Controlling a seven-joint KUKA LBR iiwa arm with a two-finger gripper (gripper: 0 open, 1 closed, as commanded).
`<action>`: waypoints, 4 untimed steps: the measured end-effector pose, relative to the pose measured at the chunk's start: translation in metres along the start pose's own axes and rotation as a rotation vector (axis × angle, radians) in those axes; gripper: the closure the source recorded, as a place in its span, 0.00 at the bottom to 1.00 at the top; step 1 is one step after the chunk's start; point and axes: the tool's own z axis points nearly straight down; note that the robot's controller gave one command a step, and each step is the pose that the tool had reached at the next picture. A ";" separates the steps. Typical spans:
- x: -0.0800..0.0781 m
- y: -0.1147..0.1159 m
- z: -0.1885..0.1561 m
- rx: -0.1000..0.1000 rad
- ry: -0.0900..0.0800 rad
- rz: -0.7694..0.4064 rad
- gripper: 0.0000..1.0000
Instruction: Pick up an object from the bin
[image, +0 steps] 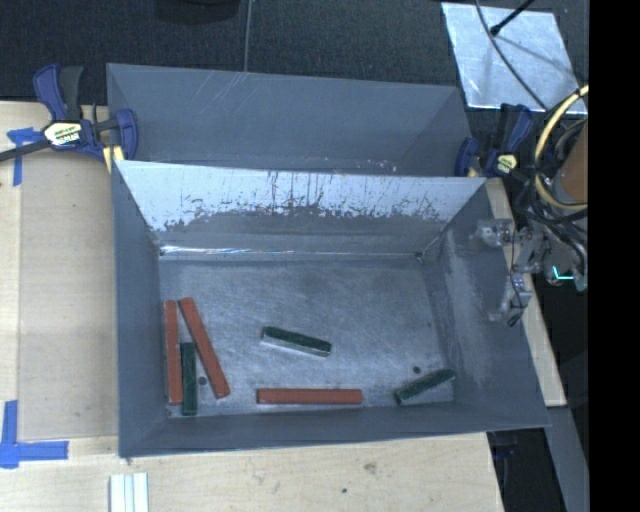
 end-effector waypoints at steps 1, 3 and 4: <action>0.012 0.062 0.161 -0.002 0.001 -0.184 0.00; 0.061 0.036 0.160 0.002 -0.007 -0.419 0.00; 0.061 0.037 0.159 0.003 -0.009 -0.421 1.00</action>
Offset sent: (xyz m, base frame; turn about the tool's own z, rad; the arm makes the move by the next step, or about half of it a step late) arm -0.0110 0.0602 -0.1570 -0.1843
